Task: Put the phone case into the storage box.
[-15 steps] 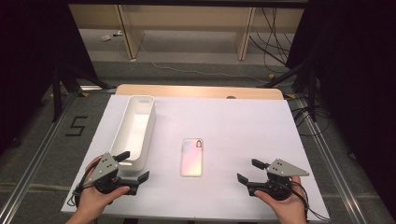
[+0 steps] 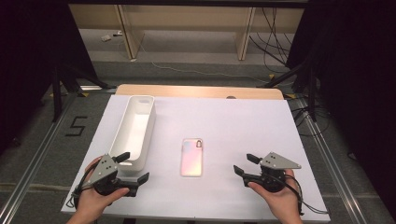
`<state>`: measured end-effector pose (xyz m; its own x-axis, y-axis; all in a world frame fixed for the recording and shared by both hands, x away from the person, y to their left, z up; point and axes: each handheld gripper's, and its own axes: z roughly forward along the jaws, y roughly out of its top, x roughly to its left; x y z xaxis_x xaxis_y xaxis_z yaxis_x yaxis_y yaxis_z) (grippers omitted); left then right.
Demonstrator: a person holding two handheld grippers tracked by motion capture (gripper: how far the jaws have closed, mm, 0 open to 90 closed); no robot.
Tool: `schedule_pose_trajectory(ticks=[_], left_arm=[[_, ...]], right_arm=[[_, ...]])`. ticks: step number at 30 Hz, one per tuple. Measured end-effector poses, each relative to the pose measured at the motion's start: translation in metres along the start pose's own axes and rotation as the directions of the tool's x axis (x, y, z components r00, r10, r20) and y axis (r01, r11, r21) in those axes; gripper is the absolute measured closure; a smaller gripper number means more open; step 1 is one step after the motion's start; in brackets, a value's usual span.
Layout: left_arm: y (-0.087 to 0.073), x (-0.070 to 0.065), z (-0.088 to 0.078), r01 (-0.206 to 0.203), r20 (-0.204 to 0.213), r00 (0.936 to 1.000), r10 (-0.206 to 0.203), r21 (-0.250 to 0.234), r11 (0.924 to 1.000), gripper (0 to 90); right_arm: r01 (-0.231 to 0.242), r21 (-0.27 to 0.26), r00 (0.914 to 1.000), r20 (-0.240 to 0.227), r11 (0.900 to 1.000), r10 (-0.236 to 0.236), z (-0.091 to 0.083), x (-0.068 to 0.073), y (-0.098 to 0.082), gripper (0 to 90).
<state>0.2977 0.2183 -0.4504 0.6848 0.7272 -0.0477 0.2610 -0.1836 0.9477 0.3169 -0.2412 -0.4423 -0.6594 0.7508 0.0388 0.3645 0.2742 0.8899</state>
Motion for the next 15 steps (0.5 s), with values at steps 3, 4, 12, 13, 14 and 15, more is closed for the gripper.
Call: schedule_pose_trajectory(ticks=[3, 4, 12, 13, 14, 15], left_arm=[[0.000, -0.002, 0.001, 0.012, 0.003, 0.9999, -0.012, 0.004, 0.9999, 0.7], [0.000, -0.002, 0.001, 0.012, 0.003, 0.9999, -0.012, 0.004, 0.9999, 0.7], [0.000, -0.001, 0.001, 0.009, 0.001, 1.0000, -0.009, 0.004, 1.0000, 1.1], [0.000, -0.001, 0.001, 0.008, 0.002, 1.0000, -0.008, 0.004, 1.0000, 1.1], [0.000, -0.001, 0.001, 0.010, 0.002, 0.9999, -0.010, 0.004, 0.9999, 1.1], [0.000, -0.001, 0.000, 0.010, 0.002, 0.9999, -0.010, 0.004, 0.9999, 1.3]], right_arm=[[0.003, 0.037, 0.9999, -0.012, 0.999, -0.002, 0.007, -0.002, 0.004, 45.8], [0.004, 0.023, 0.9999, -0.014, 1.000, -0.004, 0.012, -0.003, 0.006, 49.4], [0.019, 0.118, 0.9958, -0.091, 0.993, -0.008, 0.049, -0.005, 0.024, 83.2], [0.019, 0.118, 0.9958, -0.091, 0.993, -0.008, 0.049, -0.005, 0.024, 83.2], [0.026, 0.137, 0.9955, -0.094, 0.990, -0.013, 0.055, -0.004, 0.026, 86.1], [0.025, 0.148, 0.9956, -0.094, 0.989, -0.011, 0.059, -0.002, 0.029, 88.5]])
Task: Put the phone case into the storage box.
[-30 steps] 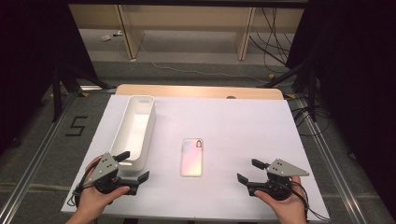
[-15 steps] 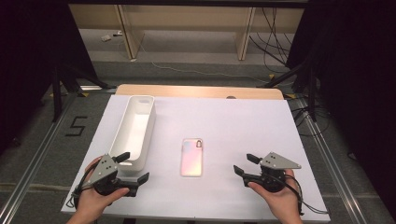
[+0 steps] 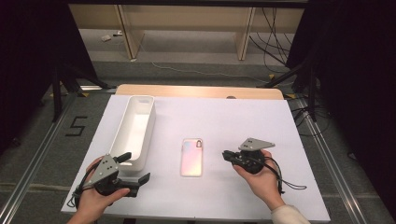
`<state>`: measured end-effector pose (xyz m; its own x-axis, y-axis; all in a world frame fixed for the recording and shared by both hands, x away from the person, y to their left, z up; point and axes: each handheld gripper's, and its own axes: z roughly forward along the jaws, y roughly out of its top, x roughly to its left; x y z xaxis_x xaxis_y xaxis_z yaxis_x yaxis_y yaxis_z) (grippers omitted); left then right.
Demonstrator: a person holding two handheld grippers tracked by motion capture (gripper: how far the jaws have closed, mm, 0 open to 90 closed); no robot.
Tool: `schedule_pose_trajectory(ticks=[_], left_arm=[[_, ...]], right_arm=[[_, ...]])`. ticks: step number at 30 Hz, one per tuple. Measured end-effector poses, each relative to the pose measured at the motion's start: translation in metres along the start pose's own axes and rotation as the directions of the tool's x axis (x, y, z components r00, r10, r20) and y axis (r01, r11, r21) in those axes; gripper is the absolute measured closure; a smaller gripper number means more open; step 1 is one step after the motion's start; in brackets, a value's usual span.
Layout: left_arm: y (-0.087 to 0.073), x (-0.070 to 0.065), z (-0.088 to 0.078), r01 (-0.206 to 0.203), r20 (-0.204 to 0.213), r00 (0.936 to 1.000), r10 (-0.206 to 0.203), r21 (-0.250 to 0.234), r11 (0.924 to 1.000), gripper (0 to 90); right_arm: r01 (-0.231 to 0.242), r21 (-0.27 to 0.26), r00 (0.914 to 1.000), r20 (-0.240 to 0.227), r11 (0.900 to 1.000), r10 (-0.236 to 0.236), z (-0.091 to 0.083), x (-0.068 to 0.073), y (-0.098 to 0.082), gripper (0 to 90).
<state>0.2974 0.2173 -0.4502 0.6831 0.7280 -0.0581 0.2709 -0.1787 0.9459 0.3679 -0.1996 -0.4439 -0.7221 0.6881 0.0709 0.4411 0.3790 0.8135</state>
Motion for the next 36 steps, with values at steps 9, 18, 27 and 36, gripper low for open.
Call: schedule_pose_trajectory(ticks=[9, 18, 27, 36], left_arm=[[0.000, 0.000, 0.001, 0.010, 0.017, 0.9998, -0.010, -0.011, 0.9999, 1.8], [0.001, -0.001, -0.001, -0.006, 0.023, 0.9997, 0.006, -0.010, 0.9999, 2.2], [0.000, 0.000, -0.001, 0.008, 0.014, 0.9999, -0.008, -0.010, 0.9999, 3.3], [0.000, -0.001, 0.000, 0.015, 0.017, 0.9998, -0.015, -0.011, 0.9998, 4.0]], right_arm=[[-0.033, 0.057, 0.9993, 0.018, 0.998, 0.032, 0.041, 0.002, 0.024, 90.0], [-0.056, 0.150, 0.9972, 0.057, 0.987, 0.048, 0.077, 0.001, 0.034, 90.0], [-0.102, 0.184, 0.9925, 0.086, 0.978, 0.087, 0.102, -0.012, 0.035, 90.0], [-0.108, 0.213, 0.9907, 0.105, 0.971, 0.087, 0.110, -0.012, 0.034, 90.0]])
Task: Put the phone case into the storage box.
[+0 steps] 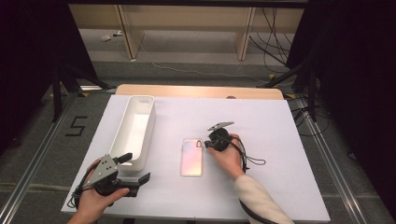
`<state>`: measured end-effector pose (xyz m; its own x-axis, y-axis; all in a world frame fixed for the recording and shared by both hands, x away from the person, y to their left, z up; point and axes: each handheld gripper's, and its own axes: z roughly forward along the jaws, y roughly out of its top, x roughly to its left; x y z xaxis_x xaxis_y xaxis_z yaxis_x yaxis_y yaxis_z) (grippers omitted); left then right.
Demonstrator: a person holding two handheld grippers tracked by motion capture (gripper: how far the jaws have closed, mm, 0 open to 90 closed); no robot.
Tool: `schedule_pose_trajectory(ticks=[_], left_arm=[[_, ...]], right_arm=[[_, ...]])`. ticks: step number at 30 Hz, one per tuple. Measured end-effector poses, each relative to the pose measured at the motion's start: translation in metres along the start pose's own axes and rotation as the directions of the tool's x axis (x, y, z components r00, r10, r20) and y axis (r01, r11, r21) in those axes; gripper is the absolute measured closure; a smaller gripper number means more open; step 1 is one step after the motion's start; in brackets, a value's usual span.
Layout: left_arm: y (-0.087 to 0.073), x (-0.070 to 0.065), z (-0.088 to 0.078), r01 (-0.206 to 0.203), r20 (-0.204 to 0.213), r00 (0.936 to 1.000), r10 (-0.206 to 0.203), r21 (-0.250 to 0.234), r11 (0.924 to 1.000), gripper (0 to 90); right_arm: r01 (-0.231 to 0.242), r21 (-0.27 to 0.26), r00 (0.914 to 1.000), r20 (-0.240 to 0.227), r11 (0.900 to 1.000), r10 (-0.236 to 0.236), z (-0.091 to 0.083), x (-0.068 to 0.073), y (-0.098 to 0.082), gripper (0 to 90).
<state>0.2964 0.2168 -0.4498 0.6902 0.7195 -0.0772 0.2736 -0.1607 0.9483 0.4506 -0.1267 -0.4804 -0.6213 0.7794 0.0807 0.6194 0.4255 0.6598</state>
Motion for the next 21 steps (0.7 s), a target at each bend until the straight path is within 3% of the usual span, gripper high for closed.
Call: schedule_pose_trajectory(ticks=[4, 8, 9, 10, 11, 14, 15, 16, 18, 20, 21], left_arm=[[0.0005, -0.0005, 0.0006, 0.007, -0.002, 1.0000, -0.007, -0.006, 1.0000, 5.1], [0.0002, -0.0005, 0.0014, 0.004, 0.004, 1.0000, -0.004, -0.002, 1.0000, 5.2], [0.0003, -0.0005, 0.0010, 0.002, 0.004, 1.0000, -0.002, -0.003, 1.0000, 5.2], [0.0007, -0.0007, 0.0007, 0.001, 0.004, 1.0000, -0.001, -0.008, 1.0000, 5.2], [0.0010, -0.0003, 0.0006, -0.006, 0.006, 1.0000, 0.006, -0.010, 0.9999, 5.2], [0.0009, -0.0003, 0.0009, 0.010, 0.003, 0.9999, -0.010, -0.015, 0.9998, 5.4], [0.0008, -0.0006, 0.0012, 0.018, 0.000, 0.9998, -0.018, -0.012, 0.9998, 5.7], [0.0008, -0.0006, 0.0012, 0.018, 0.000, 0.9998, -0.018, -0.012, 0.9998, 5.9], [0.0008, -0.0013, 0.0022, 0.016, 0.008, 0.9999, -0.016, -0.012, 0.9998, 6.1], [0.0010, -0.0017, 0.0021, 0.016, 0.006, 0.9999, -0.016, -0.015, 0.9998, 6.2], [0.0011, -0.0020, 0.0019, 0.012, 0.007, 0.9999, -0.012, -0.015, 0.9998, 6.2]], right_arm=[[-0.012, 0.013, 0.9999, -0.001, 1.000, 0.012, 0.0010, 0.0012, 0.0028, 90.0], [0.020, 0.018, 0.9998, 0.004, 1.000, -0.020, 0.0003, -0.0009, 0.0042, 90.0], [-0.004, -0.001, 0.9999, 0.012, 1.000, 0.004, 0.0019, 0.0006, 0.0042, 90.0], [-0.021, 0.016, 0.9997, 0.010, 1.000, 0.021, 0.0013, 0.0016, 0.0043, 90.0], [-0.010, 0.012, 0.9999, 0.011, 1.000, 0.010, 0.0030, 0.0010, 0.0040, 90.0], [-0.040, 0.037, 0.9992, 0.005, 0.999, 0.039, 0.0036, 0.0045, 0.0042, 90.0], [-0.002, 0.005, 1.0000, 0.008, 1.000, 0.002, 0.0066, 0.0031, 0.0036, 90.0], [-0.002, 0.005, 1.0000, 0.008, 1.000, 0.002, 0.0066, 0.0031, 0.0036, 90.0], [-0.011, 0.054, 0.9999, 0.005, 0.999, 0.010, 0.0038, 0.0056, 0.0043, 90.0], [-0.023, 0.059, 0.9997, 0.012, 0.998, 0.022, 0.0048, 0.0060, 0.0032, 90.0], [-0.007, 0.067, 0.9999, 0.008, 0.998, 0.007, 0.0046, 0.0049, 0.0032, 90.0]])
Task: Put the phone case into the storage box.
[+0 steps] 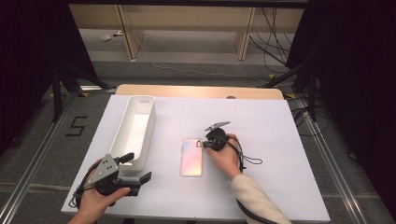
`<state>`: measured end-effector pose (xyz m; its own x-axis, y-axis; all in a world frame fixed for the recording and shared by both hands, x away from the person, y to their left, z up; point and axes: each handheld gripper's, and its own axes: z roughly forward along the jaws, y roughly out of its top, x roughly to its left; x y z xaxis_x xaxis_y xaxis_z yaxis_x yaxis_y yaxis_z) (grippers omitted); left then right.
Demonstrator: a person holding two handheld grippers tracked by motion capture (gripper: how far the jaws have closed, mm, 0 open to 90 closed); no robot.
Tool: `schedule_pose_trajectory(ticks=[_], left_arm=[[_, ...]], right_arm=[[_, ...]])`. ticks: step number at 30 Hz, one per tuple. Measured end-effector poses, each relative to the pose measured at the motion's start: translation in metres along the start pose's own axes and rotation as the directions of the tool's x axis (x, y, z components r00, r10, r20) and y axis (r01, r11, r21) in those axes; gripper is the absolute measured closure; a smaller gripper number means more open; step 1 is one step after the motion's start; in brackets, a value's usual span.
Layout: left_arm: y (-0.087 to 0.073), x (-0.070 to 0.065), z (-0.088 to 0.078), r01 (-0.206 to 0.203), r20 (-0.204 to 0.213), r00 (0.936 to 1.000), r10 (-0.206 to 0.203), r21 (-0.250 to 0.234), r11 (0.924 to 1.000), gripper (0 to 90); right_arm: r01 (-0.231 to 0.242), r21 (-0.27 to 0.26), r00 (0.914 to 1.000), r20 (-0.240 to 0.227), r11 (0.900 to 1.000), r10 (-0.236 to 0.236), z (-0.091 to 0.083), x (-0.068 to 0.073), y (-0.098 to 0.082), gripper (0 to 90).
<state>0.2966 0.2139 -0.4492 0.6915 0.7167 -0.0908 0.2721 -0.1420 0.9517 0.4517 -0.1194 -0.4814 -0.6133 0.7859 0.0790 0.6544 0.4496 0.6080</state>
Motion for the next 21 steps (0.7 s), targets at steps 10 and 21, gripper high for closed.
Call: schedule_pose_trajectory(ticks=[10, 21], left_arm=[[0.0003, -0.0002, -0.0005, -0.017, 0.006, 0.9998, 0.017, 0.004, 0.9999, 6.5], [-0.0001, 0.0005, -0.0006, -0.007, 0.006, 1.0000, 0.007, 0.003, 1.0000, 6.6]], right_arm=[[0.002, -0.047, 0.9999, 0.011, 0.999, -0.001, 0.0042, 0.0010, 0.0016, 90.0], [-0.036, -0.028, 0.9994, 0.001, 0.999, 0.036, 0.0049, 0.0020, 0.0037, 90.0]])
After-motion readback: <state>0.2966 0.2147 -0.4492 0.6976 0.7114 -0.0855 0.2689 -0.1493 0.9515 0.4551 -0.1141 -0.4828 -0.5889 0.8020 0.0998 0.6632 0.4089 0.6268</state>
